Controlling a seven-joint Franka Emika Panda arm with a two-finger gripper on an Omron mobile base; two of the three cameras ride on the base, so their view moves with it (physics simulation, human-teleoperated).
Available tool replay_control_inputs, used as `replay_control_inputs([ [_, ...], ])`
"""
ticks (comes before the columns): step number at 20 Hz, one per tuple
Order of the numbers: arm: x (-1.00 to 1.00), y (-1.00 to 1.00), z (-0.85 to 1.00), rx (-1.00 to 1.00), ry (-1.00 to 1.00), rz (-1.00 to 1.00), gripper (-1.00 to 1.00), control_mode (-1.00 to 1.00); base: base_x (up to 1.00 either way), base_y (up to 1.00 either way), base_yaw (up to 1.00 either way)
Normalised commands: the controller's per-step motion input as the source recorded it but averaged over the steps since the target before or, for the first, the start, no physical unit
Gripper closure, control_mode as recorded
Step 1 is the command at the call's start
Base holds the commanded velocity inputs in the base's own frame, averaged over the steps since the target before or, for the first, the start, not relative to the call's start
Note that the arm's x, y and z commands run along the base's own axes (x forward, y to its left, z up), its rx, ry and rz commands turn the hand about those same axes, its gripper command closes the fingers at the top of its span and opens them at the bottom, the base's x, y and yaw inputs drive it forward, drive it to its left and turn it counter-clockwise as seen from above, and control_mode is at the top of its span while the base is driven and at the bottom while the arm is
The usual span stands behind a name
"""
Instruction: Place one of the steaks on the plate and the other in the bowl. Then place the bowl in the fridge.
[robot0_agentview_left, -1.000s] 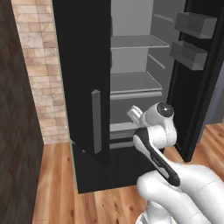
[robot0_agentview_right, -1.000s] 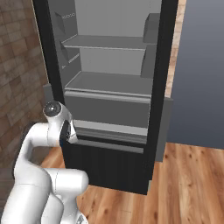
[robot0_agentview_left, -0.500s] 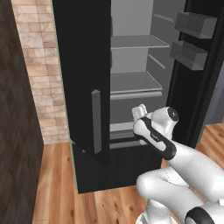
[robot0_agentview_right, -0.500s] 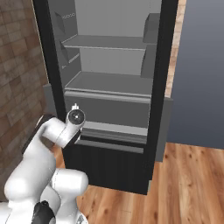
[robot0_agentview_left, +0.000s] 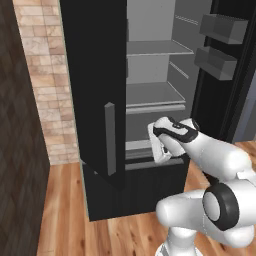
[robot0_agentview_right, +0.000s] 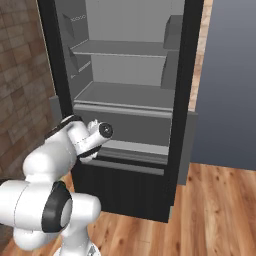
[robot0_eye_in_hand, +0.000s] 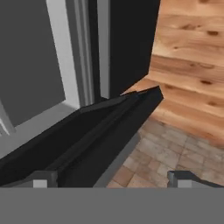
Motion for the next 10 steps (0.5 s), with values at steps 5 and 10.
replay_control_inputs([
  [5,0.08,-0.06,0.19,0.22,0.35,0.31,-1.00,-1.00,0.00,0.00,0.00],
  [10,0.00,0.02,0.14,0.34,0.38,0.22,-1.00,-1.00,0.00,0.00,0.00],
])
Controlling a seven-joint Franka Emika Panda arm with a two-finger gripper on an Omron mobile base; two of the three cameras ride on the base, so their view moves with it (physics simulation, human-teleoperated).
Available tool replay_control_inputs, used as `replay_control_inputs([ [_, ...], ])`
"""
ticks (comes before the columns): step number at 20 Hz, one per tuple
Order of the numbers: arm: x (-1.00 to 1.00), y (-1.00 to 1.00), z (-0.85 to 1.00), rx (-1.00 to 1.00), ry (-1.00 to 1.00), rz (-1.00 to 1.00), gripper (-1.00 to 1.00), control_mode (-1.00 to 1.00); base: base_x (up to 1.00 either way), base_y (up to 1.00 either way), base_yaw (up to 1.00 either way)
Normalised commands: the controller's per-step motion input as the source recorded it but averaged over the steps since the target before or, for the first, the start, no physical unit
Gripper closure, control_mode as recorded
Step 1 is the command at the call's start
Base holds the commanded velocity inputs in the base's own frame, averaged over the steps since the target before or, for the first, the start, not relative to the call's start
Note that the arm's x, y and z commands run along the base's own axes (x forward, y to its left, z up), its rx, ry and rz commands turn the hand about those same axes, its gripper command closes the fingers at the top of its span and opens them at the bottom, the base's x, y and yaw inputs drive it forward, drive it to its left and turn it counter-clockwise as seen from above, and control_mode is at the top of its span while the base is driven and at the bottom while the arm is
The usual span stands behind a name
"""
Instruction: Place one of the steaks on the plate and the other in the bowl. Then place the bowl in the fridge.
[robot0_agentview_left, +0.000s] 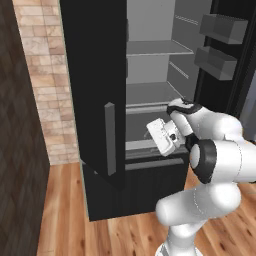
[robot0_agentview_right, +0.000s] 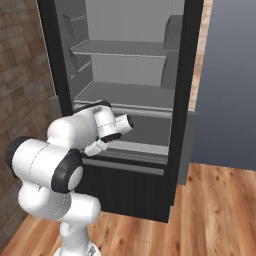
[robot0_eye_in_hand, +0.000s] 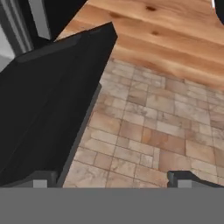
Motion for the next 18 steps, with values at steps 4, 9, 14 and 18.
replay_control_inputs([
  [4,-0.06,0.10,0.02,0.18,0.12,0.16,-1.00,-1.00,0.00,0.00,0.00],
  [9,0.00,0.49,-0.02,0.02,0.00,0.08,-1.00,-1.00,0.00,0.00,0.00],
  [14,0.00,0.29,0.04,0.09,0.00,0.00,-1.00,-1.00,0.00,0.00,0.00],
  [18,0.00,0.09,0.06,0.19,0.00,0.00,-1.00,-1.00,0.00,0.00,0.00],
])
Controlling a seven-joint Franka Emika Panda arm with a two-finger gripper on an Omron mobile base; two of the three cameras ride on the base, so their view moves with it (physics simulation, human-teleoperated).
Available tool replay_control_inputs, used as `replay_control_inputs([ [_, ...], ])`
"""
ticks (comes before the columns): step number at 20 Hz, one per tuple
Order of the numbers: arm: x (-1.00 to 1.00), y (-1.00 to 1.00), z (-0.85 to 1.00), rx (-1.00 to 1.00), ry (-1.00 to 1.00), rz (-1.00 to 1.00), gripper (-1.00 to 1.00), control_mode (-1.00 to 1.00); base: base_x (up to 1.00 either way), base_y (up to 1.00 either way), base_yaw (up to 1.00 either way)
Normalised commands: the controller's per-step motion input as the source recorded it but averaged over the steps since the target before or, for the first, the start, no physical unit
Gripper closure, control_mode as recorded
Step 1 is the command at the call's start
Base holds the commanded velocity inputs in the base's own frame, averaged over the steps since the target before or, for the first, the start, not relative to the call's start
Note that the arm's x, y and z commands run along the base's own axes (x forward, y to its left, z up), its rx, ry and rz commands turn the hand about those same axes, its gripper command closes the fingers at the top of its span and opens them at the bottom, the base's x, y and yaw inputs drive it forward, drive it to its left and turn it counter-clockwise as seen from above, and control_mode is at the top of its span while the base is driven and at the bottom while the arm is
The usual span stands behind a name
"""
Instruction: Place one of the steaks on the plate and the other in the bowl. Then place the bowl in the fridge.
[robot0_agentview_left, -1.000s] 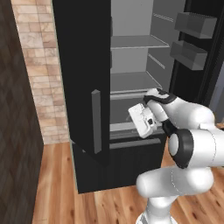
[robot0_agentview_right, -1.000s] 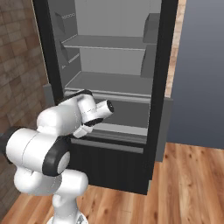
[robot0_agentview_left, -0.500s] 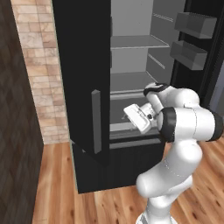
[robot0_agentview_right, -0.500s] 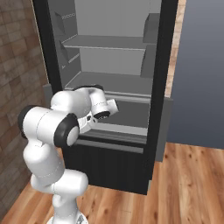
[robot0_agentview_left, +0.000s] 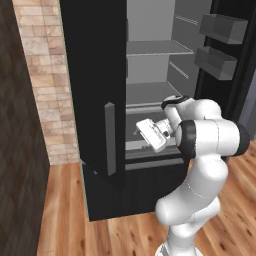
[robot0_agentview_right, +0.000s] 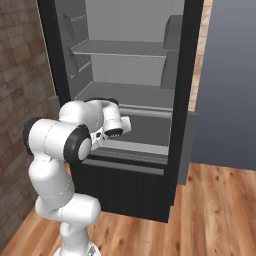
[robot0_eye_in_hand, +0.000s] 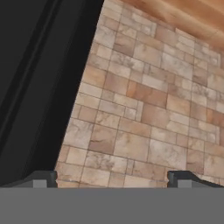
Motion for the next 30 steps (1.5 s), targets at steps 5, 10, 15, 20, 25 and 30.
replay_control_inputs([
  [5,0.00,0.16,0.40,0.13,0.00,0.00,-1.00,-1.00,0.00,0.00,0.00],
  [10,0.00,0.13,0.48,0.02,0.00,0.00,-1.00,-1.00,0.00,0.00,0.00],
  [15,0.26,0.28,0.04,0.00,0.00,0.00,-1.00,-1.00,0.00,0.00,0.00],
  [20,0.61,0.06,0.01,0.00,0.02,0.00,-1.00,-1.00,0.00,0.00,0.00],
  [25,0.51,0.00,0.10,0.00,0.03,0.00,-1.00,-1.00,0.00,0.00,0.00],
  [30,0.34,0.03,0.04,0.00,0.08,0.00,-1.00,-1.00,0.00,0.00,0.00],
])
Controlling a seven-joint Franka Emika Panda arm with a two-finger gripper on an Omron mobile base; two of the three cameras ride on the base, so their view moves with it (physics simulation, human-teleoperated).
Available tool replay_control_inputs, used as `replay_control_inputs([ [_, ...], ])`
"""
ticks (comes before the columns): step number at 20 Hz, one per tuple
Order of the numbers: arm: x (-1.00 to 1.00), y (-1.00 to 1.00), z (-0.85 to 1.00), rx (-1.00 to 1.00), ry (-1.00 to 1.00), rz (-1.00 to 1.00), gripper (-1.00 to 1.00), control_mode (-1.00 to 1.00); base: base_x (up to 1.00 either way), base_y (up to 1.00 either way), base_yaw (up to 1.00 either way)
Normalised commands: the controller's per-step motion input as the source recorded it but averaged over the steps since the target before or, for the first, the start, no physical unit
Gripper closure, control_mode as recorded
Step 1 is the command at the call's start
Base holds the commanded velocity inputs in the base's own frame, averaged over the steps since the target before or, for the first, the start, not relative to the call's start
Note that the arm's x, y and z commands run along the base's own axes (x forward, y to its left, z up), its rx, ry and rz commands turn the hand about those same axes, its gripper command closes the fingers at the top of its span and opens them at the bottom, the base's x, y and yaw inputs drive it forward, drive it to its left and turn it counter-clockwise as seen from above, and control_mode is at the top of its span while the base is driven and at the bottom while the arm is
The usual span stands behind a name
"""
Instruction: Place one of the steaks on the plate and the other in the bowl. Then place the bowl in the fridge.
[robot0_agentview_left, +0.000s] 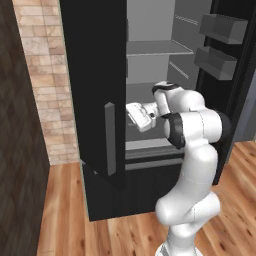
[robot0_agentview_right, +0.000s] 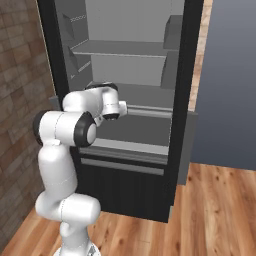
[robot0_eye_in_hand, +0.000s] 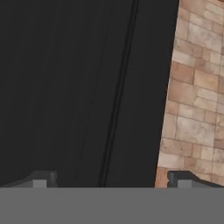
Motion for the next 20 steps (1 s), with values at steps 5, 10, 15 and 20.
replay_control_inputs([
  [5,-0.08,0.38,0.01,0.00,0.03,0.00,-1.00,-1.00,0.00,0.00,0.00],
  [10,-0.34,0.65,-0.01,0.00,0.00,0.00,-1.00,-1.00,0.00,0.00,0.00],
  [15,-0.50,0.68,0.00,-0.01,0.00,-0.08,-1.00,-1.00,0.00,0.00,0.00],
  [20,-0.68,0.61,0.00,-0.02,0.00,-0.29,-1.00,-1.00,0.00,0.00,0.00],
])
